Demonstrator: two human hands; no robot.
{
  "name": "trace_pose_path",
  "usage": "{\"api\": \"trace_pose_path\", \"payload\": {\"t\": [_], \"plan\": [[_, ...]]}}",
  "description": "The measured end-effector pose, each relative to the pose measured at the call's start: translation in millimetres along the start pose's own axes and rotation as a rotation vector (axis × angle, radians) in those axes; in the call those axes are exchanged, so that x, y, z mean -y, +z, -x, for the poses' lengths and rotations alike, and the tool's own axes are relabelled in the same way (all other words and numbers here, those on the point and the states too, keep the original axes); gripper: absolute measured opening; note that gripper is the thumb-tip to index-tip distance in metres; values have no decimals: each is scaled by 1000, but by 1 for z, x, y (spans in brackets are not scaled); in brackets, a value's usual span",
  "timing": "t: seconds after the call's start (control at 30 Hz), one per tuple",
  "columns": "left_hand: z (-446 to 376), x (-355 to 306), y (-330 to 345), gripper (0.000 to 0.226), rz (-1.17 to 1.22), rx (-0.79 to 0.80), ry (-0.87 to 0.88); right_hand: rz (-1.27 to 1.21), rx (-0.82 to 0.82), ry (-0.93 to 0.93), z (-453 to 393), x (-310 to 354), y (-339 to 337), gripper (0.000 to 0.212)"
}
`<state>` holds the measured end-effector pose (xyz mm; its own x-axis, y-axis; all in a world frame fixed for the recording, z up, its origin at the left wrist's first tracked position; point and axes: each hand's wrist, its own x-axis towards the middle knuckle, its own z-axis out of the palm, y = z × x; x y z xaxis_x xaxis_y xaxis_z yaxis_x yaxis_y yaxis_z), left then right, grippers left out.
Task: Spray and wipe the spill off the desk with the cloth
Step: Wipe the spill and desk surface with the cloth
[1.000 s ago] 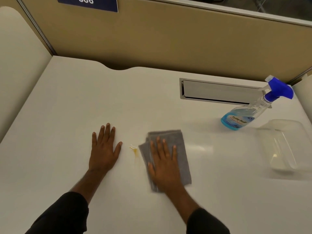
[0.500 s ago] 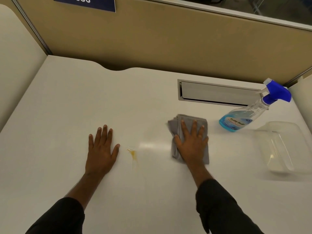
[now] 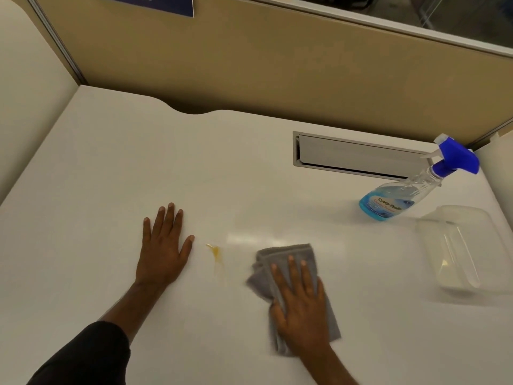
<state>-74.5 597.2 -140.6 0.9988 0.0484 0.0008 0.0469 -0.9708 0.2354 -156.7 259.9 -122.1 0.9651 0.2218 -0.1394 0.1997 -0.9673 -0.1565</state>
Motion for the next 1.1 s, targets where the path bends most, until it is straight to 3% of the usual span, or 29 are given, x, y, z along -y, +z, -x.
{"api": "trace_pose_path", "payload": {"t": [0.13,0.23,0.4,0.53,0.73,0.9,1.1], "plan": [[0,-1,-2,70,-3,11,-4,66,-30,234,-62,-35,-22,72],[1,-2,-4,70,-10,15,-4,53,-28,271,-122,-27,-31,73],[0,-2,-5,71,-24,24,-2,52,18,74,-137,46,-31,69],[0,-2,-8,73,-29,48,-3,-10,84,-214,-61,91,-7,75],[-5,21,-14,67,-31,15,87,76,50,-485,66,78,17,92],[-7,41,-15,58,-34,15,120,6,113,-443,19,114,11,84],[-8,43,-14,57,-13,11,124,-46,39,-111,-102,118,-13,68]]}}
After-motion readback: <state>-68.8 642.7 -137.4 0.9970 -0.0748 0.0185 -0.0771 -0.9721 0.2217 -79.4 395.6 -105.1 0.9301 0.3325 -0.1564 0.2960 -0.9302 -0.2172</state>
